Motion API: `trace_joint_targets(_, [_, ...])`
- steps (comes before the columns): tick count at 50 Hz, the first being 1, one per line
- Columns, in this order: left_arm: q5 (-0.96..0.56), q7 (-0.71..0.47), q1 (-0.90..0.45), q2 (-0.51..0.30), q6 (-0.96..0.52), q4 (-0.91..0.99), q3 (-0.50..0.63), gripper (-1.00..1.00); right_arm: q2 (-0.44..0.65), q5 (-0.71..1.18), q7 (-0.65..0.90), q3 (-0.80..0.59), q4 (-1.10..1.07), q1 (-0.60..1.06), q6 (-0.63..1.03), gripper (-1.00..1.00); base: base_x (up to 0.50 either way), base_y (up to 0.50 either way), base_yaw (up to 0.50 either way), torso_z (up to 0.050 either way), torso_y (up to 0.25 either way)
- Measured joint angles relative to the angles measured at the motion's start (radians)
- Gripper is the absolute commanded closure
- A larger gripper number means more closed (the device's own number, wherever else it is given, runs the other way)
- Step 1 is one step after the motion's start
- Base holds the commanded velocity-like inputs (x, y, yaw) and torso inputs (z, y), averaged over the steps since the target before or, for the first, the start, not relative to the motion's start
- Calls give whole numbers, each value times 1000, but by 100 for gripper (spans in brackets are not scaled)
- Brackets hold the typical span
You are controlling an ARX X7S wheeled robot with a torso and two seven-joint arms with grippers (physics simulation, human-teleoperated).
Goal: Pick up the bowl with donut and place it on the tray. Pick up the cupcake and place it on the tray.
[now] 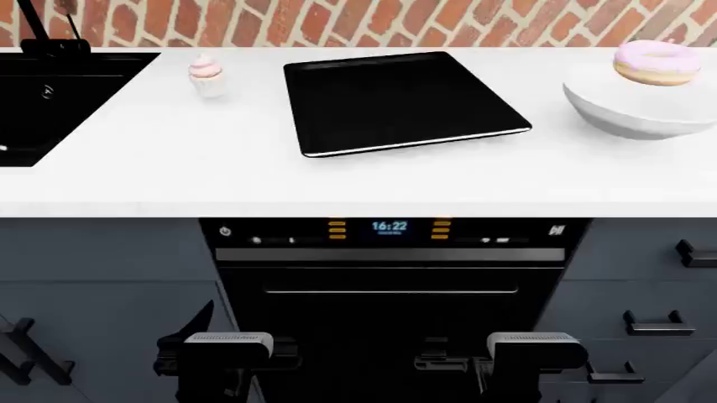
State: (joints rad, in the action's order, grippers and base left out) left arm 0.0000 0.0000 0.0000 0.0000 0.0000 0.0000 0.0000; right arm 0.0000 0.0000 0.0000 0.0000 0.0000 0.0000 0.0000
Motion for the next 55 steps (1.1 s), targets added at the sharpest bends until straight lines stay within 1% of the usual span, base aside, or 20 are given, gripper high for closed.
trace_joint_targets(13, [-28,-29,-6,-25,-5,-7,30,-100,23,43,35,-21,10,7,-5,-100,0,0,0,2,0])
trace_joint_targets(55, [-89,-110,-19,-88,-26,-11,107,-100,87,126,108,-91,24,18,-13,-100,0,0,0,49,0])
